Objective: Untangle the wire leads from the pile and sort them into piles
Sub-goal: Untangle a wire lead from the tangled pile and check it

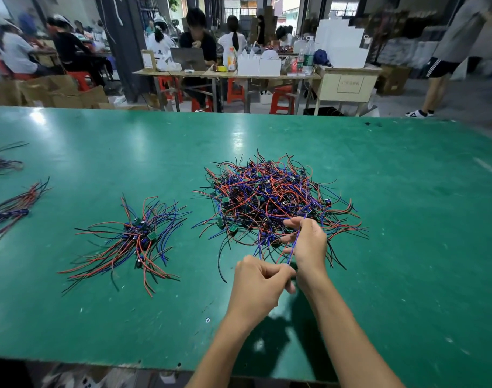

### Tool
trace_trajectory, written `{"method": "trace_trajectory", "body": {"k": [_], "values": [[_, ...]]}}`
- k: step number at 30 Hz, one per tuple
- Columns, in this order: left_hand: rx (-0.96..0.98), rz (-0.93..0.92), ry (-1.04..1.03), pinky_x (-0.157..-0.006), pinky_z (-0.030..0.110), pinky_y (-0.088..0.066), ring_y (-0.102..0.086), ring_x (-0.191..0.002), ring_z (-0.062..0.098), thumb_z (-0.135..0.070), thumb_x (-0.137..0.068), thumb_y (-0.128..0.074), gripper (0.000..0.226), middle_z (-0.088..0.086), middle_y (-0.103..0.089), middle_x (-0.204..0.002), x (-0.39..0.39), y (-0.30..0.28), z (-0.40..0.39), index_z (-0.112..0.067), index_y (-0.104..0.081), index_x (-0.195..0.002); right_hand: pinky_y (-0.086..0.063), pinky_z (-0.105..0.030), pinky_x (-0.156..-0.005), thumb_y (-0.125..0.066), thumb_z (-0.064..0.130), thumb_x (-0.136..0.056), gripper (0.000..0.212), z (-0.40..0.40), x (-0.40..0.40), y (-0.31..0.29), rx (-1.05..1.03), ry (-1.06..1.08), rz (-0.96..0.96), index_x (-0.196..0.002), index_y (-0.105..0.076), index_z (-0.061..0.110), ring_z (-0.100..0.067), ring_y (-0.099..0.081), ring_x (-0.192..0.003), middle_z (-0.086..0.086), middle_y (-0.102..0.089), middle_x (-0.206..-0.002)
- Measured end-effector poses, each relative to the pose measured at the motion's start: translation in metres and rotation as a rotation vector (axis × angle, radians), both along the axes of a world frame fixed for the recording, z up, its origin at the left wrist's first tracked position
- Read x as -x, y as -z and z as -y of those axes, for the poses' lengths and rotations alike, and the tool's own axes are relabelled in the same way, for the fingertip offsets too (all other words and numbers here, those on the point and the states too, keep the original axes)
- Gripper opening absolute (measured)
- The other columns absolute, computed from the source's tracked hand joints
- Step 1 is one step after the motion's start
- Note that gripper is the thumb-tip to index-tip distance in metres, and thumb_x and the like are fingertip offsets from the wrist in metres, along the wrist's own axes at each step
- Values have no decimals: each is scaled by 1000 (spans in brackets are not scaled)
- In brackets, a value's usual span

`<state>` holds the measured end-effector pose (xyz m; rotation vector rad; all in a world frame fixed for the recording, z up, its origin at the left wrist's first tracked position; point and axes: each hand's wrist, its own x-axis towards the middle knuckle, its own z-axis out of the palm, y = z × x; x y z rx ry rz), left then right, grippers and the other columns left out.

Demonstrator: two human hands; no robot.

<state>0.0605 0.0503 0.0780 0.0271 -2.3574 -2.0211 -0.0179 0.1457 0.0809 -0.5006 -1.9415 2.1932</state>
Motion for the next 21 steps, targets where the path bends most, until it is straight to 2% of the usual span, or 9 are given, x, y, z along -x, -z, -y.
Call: {"method": "trace_trajectory", "body": {"k": [2, 5, 6, 8, 10, 12, 14, 17, 21], "values": [[-19, 20, 18, -43, 21, -34, -36, -36, 19, -32, -73, -64, 29, 22, -66, -57, 1, -3, 0, -10, -77, -61, -48, -27, -52, -41, 17, -100, 23, -3, 3, -2, 193, -42, 49, -87, -60, 19, -9, -60, -53, 0, -77, -96], [-70, 64, 51, -40, 18, -33, -36, -33, 17, -22, -78, -66, 21, 18, -68, -59, 7, -7, 5, -12, -80, -66, -48, -24, -55, -43, 25, -103, 24, -14, 3, -8, 676, -177, 134, -89, -61, 24, -9, -63, -61, 4, -76, -88], [-85, 76, 59, -40, 17, -34, -37, -32, 16, -15, -82, -66, 20, 15, -70, -60, 9, -9, 7, -13, -81, -68, -49, -24, -59, -43, 31, -104, 25, -20, 1, -9, 724, -247, 116, -94, -65, 23, -10, -65, -66, 4, -76, -91], [-109, 80, 54, -40, 18, -36, -40, -33, 16, -8, -86, -65, 23, 11, -71, -62, 12, -12, 9, -13, -81, -70, -50, -27, -73, -41, 50, -104, 43, -28, -5, -9, 596, -431, 63, -112, -71, 21, -12, -69, -81, 2, -77, -108], [-124, 67, 47, -42, 20, -39, -44, -36, 19, -9, -89, -65, 23, 12, -70, -64, 15, -14, 12, -11, -80, -71, -53, -25, -77, -41, 60, -98, 56, -30, -16, -8, 293, -569, 30, -123, -70, 19, -15, -69, -90, 0, -75, -119], [-126, 63, 62, -45, 23, -43, -48, -39, 19, -12, -93, -64, 26, 16, -68, -68, 17, -14, 14, -7, -78, -71, -53, -21, -70, -53, 49, -94, 46, -31, -26, -4, 28, -616, -46, -118, -73, 15, -20, -64, -82, -3, -76, -116], [-164, 120, 82, -49, 27, -48, -51, -43, 18, -18, -99, -61, 26, 14, -71, -72, 18, -14, 14, -9, -77, -81, -54, -23, -73, -56, 34, -100, 29, -33, -30, -2, -104, -564, -112, -110, -75, 15, -16, -68, -82, -1, -78, -108], [-219, 236, 103, -53, 27, -53, -56, -46, 17, -29, -101, -59, 26, 11, -74, -77, 18, -10, 16, -9, -74, -94, -56, -23, -75, -49, 27, -107, 27, -42, -30, -6, -167, -471, -133, -107, -74, 19, -7, -73, -86, 2, -79, -101], [-183, 113, 113, -54, 23, -51, -54, -50, 12, -16, -98, -64, 15, 6, -73, -75, 12, -1, 24, -7, -76, -94, -58, -23, -64, -48, 30, -106, 27, -50, -26, -13, 29, -432, -104, -117, -69, 16, -13, -75, -81, -7, -79, -103]]}}
